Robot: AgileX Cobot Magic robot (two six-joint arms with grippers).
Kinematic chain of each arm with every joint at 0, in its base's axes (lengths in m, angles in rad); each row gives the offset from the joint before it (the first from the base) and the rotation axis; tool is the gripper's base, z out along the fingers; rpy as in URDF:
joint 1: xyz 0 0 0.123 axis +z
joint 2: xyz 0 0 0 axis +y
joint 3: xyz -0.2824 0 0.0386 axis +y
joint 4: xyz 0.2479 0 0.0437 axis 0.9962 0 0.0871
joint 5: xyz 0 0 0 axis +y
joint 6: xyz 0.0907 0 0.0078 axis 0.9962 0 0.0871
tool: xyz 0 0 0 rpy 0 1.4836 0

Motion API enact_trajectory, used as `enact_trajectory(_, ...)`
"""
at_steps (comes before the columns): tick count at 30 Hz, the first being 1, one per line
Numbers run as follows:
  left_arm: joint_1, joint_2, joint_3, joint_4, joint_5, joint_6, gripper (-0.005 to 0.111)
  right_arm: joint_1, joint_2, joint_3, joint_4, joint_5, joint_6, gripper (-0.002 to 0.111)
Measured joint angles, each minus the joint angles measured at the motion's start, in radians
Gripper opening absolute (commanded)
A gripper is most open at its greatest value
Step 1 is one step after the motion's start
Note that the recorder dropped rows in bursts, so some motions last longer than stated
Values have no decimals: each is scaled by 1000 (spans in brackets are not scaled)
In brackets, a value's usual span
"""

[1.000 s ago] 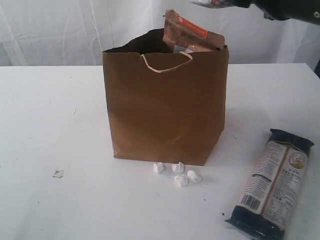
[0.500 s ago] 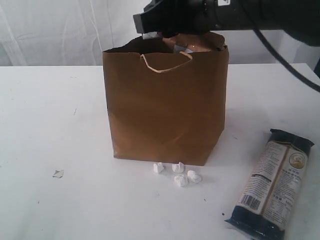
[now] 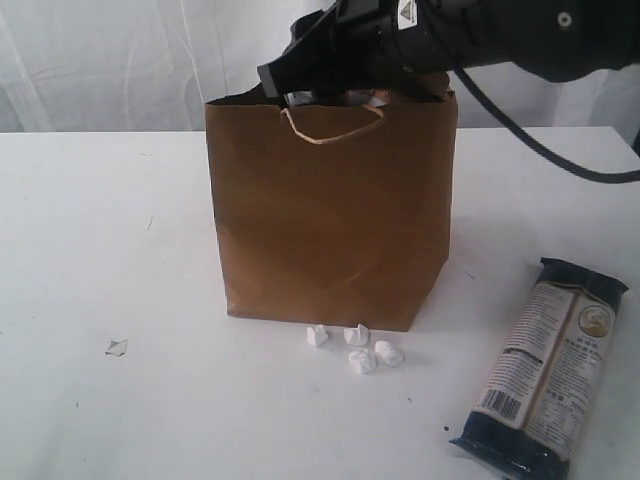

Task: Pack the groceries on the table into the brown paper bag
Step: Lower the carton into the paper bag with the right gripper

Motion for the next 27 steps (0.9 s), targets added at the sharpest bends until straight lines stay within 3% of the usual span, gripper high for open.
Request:
enact_trajectory(3,0,0,0,0,0,0,53,0,31,-19,0,7,0,1)
enact_trajectory(5,0,0,0,0,0,0,53,0,38,-27,0,7,-1,8)
enact_trajectory(8,0,0,0,0,0,0,53,0,40,-30,0,7,-1,38)
enact_trajectory(10,0,0,0,0,0,0,53,0,40,-30,0,7,-2,46)
enact_trajectory(15,0,0,0,0,0,0,53,0,40,-30,0,7,-2,47)
enact_trajectory(21,0,0,0,0,0,0,53,0,40,-34,0,-5,-2,67)
enact_trajectory(27,0,0,0,0,0,0,53,0,40,-40,0,-20,-2,68)
